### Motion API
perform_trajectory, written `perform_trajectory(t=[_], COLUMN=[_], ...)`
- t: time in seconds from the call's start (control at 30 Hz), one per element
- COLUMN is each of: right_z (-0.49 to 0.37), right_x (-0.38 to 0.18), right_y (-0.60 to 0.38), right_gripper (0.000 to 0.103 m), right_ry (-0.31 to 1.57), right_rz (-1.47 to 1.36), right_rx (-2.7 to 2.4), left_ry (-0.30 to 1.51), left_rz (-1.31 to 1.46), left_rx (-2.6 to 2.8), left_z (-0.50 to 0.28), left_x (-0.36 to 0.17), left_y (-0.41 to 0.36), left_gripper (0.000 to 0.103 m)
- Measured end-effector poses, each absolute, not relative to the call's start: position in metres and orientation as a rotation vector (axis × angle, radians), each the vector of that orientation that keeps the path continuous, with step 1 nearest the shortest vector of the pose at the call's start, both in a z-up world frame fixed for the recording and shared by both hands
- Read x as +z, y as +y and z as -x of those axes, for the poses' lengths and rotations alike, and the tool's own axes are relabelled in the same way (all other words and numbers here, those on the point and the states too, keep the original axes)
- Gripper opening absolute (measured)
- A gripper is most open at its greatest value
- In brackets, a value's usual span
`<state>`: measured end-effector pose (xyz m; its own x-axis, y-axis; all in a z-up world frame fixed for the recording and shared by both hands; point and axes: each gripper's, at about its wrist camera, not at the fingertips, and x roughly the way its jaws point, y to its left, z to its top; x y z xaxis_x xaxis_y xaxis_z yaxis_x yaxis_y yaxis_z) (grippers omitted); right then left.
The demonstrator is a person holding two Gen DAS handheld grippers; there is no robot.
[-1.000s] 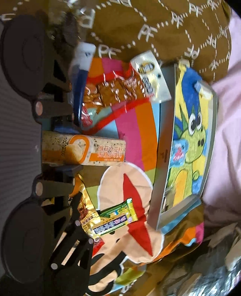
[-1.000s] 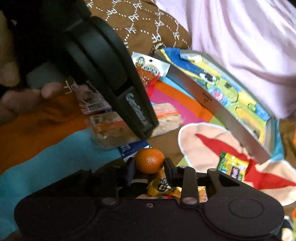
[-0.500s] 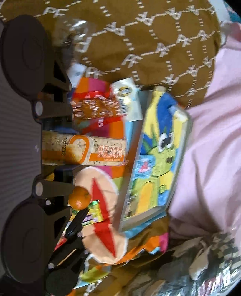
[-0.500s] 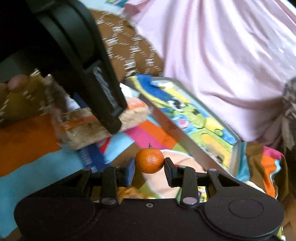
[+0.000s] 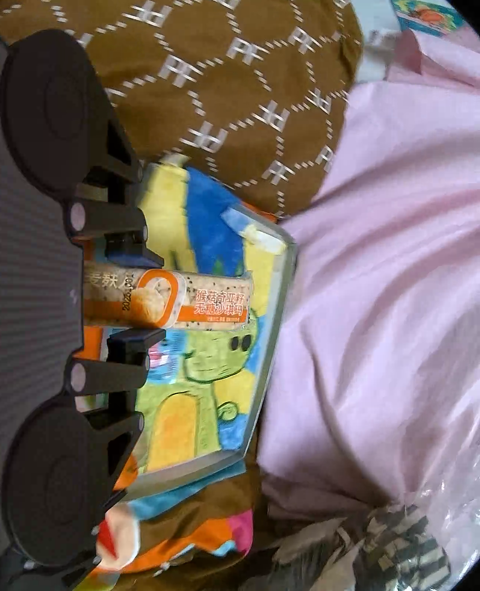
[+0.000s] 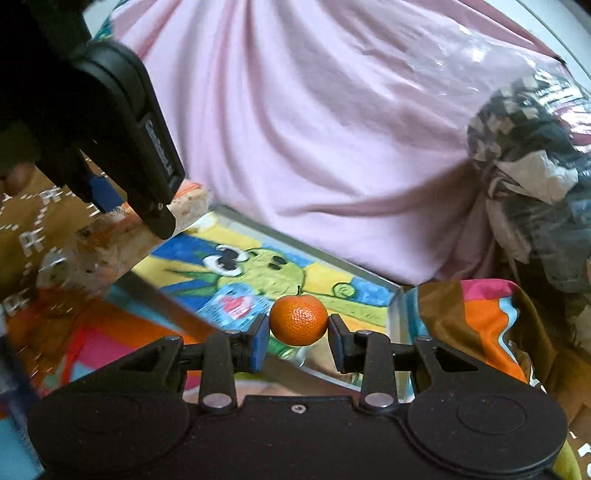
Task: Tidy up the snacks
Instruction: 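Carry wafer bar and orange into the tray and open both tools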
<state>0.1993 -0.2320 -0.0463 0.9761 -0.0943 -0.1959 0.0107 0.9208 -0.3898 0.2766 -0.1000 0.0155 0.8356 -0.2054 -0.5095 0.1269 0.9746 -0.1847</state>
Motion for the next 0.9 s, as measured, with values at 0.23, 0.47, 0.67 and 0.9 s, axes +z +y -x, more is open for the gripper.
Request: perform_trajectory(t=[0.23,0.47,0.67,0.9], right_z=[-0.229,-0.248,-0.259,-0.261], right_x=[-0.046,-0.052,-0.059,-0.059], right_y=[-0.247,-0.248,-0.252,-0.251], right_gripper=[0.036,0.036,0.037,0.038], right_ry=[0.232,0.302,0.350,0.356], right_rz=[0.346,0.321,0.289,0.281], right_rx=[-0.070,-0.051,-0.044,-0.033], left_ry=[0.572,0.627,0.649,0.681], left_rz=[0.112,0.061,0.021,0.066], left_rx=[-0.153,-0.146,-0.134,-0.139], left_z=[-0.322,-0.353,-0.362,-0.367], left_x=[0.002,-0.010,-0.020,-0.026], left_y=[-0.123,-0.134,-0.142,-0.136], left_gripper=[0.036,0.037,0.037,0.037])
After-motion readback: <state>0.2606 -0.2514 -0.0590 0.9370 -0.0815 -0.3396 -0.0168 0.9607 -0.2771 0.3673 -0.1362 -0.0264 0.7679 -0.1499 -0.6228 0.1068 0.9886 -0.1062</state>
